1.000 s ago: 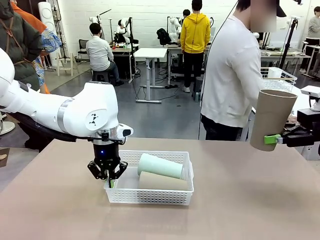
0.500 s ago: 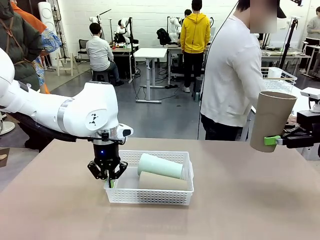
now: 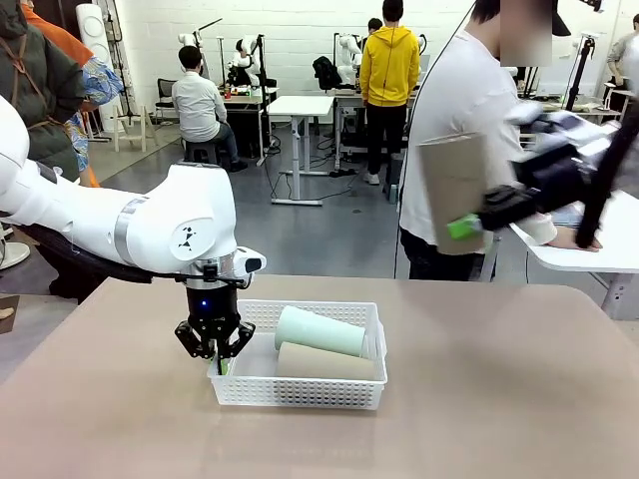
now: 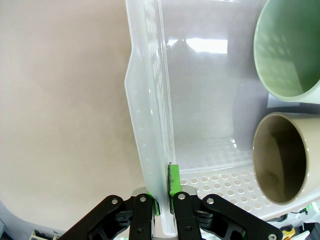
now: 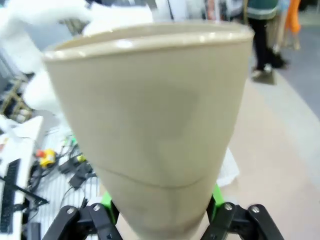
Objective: Clean and organize the cups into the basket.
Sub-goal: Pick up the Reusable plastic cup from the right side of the table and stack it inside the Organizing basket in the center of the table.
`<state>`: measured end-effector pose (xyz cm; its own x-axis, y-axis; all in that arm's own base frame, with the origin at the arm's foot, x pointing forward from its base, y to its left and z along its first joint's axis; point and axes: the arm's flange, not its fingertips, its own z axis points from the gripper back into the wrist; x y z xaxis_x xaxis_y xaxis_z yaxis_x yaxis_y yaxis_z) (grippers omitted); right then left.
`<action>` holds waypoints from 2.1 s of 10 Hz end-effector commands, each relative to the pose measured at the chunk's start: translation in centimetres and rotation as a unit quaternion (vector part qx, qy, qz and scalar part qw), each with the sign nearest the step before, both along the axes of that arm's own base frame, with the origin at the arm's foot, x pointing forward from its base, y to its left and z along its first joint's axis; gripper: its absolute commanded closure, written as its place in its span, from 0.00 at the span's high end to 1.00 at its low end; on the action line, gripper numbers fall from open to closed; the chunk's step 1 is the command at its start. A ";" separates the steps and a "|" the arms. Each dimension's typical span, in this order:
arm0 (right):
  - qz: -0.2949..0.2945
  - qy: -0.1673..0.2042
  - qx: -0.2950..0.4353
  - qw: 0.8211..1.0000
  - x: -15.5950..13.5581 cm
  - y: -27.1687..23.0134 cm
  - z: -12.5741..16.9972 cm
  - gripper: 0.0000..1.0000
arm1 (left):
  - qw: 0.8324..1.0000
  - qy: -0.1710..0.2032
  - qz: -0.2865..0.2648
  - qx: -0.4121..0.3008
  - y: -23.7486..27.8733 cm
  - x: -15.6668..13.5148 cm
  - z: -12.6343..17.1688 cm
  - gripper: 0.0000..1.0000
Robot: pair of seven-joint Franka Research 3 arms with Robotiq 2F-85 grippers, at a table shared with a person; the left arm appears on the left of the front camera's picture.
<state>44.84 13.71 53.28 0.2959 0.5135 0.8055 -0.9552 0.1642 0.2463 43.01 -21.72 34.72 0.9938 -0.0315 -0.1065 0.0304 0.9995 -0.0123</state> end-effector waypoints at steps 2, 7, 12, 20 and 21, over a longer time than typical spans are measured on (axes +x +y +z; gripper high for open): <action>-0.017 0.123 -0.164 0.979 6.4 8.3 -1.3 0.79 | 1.000 -0.003 -0.001 0.000 -0.1 -0.1 0.2 0.00; -0.014 0.137 -0.302 0.943 8.7 17.1 -4.6 0.79 | 1.000 -0.003 -0.001 0.000 -0.1 -0.1 0.2 0.00; 0.041 0.131 -0.391 0.910 7.3 21.0 -10.2 0.79 | 1.000 -0.003 -0.001 0.000 -0.1 -0.1 0.2 0.00; 0.082 0.128 -0.452 0.879 7.2 24.2 -15.3 0.79 | 1.000 -0.003 -0.001 0.000 -0.1 -0.1 0.2 0.00; 0.084 0.123 -0.452 0.880 7.1 24.3 -15.4 0.86 | 1.000 -0.003 -0.001 0.000 -0.1 -0.1 0.2 0.00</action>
<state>51.63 37.41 37.71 0.2660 0.9640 -0.0027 -0.9163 0.2537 0.3100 43.02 -21.69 34.71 0.9938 -0.0309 -0.1066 0.0298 0.9995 -0.0123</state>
